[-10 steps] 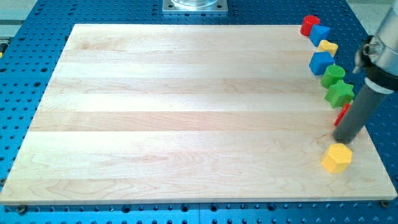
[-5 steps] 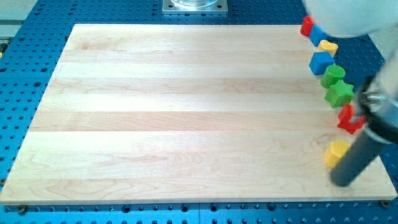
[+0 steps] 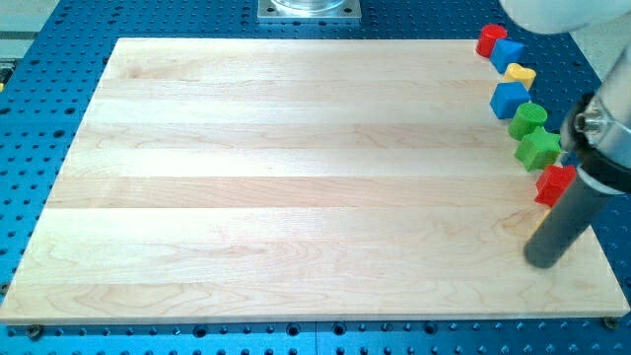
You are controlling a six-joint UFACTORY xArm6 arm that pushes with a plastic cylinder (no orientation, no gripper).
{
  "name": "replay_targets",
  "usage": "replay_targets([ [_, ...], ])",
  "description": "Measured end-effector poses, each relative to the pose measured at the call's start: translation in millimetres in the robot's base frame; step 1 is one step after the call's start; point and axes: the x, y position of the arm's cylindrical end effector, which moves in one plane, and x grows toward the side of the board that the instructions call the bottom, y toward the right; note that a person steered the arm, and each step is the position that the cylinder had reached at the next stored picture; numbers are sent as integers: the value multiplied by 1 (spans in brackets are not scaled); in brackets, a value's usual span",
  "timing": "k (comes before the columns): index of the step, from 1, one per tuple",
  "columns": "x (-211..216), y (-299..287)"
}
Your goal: Move all the blocks to the right side of the board
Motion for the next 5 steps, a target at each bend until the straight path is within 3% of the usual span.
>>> replay_targets([
  [1,-1,31],
  [3,23,-4],
  [5,23,-3],
])
